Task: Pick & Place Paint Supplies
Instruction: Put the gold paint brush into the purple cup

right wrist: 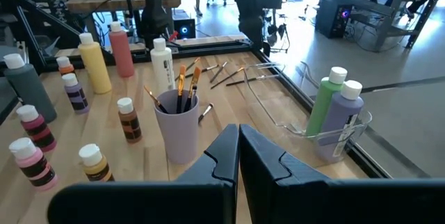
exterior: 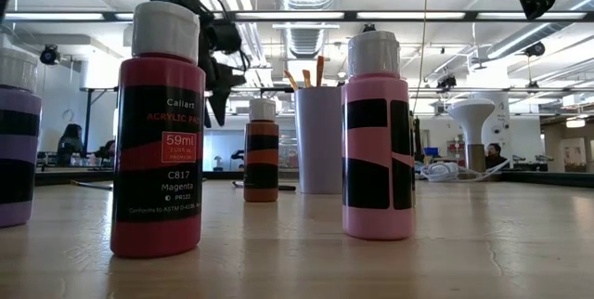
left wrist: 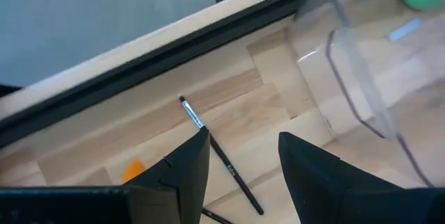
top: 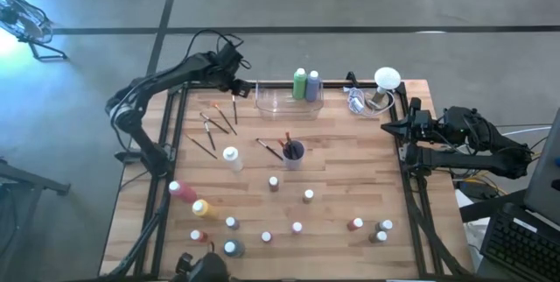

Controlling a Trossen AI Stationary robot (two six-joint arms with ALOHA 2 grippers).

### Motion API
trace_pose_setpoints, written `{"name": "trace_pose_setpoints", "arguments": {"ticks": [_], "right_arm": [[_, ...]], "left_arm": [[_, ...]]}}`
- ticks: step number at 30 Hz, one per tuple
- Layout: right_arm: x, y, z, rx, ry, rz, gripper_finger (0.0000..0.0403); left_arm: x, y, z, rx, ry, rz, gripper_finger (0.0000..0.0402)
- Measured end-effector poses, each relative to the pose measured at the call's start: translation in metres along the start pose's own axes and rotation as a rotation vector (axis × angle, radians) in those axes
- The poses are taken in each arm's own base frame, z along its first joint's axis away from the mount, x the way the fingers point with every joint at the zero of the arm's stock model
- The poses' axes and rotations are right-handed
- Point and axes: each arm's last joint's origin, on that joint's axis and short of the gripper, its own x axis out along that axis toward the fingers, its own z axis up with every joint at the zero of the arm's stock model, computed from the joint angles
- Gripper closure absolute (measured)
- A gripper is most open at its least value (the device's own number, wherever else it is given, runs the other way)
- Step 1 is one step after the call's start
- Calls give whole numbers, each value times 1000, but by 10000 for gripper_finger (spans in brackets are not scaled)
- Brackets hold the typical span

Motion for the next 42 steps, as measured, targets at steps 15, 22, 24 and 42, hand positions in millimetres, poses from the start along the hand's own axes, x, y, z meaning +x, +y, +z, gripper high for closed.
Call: {"name": "trace_pose_setpoints", "arguments": {"ticks": [15, 22, 24, 42], "right_arm": [[0, 0, 0, 1, 0, 0, 394], [0, 0, 0, 0, 0, 0, 394], [0, 0, 0, 1, 0, 0, 394], [0, 0, 0, 1, -1, 0, 394]], "left_arm": [[30, 20, -2, -52, 113, 140, 196], [31, 19, -2, 11, 133, 113, 150], [31, 19, -2, 20, 137, 100, 146], [43, 32, -39, -78, 311, 190, 149]]}}
